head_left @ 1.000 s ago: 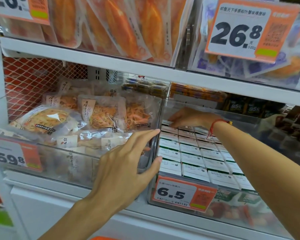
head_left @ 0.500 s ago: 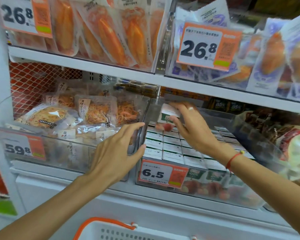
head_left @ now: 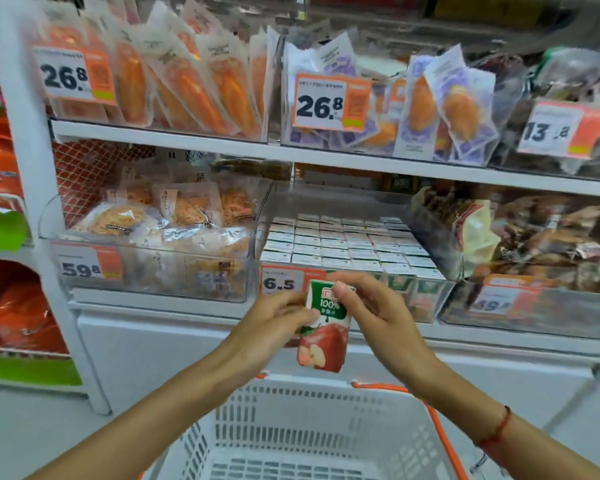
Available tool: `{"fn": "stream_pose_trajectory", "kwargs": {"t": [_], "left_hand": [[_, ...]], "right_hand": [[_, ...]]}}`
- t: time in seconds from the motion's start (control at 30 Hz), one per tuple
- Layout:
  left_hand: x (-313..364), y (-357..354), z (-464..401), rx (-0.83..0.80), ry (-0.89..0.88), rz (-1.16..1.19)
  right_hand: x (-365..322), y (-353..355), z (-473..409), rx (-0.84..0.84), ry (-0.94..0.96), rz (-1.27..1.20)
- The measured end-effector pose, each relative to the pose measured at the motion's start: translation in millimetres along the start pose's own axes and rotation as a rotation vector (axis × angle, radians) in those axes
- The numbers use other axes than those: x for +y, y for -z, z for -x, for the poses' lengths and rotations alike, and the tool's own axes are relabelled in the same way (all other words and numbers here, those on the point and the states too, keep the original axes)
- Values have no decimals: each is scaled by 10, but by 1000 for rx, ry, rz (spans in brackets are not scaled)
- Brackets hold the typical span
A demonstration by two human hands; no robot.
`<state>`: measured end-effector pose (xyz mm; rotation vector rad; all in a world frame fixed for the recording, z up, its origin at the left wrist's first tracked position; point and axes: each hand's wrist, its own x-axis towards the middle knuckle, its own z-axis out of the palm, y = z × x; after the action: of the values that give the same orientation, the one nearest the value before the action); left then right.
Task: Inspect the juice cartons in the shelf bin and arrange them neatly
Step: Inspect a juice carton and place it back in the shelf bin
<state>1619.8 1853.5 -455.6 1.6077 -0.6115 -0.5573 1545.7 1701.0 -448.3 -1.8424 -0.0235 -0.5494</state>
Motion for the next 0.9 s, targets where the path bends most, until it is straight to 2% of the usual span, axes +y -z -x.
{"fn": "stream_pose_trajectory", "kwargs": {"t": [0.1, 0.17, 0.23, 0.4, 0.6, 0.73, 0.8, 0.9], "left_hand": [[-88, 28, 102, -9, 40, 68], [-107, 23, 145, -9, 76, 103], [-122, 6, 169, -3, 102, 119], [-149, -49, 198, 1, 100, 152], [-89, -60, 142, 99, 77, 241], [-116, -59, 143, 116, 62, 234], [-142, -53, 138, 174, 41, 177], [-185, -32, 117, 267, 24, 88]], "right_hand": [[73, 32, 37, -51, -194, -20], [92, 49, 64, -94, -351, -150], [99, 59, 116, -138, -407, -226], [166, 115, 166, -177, -416, -108], [121, 181, 160, -310, -412, -45], [143, 148, 178, -241, -403, -45], [148, 126, 176, -177, -407, -34], [156, 83, 172, -65, -376, 119]]}}
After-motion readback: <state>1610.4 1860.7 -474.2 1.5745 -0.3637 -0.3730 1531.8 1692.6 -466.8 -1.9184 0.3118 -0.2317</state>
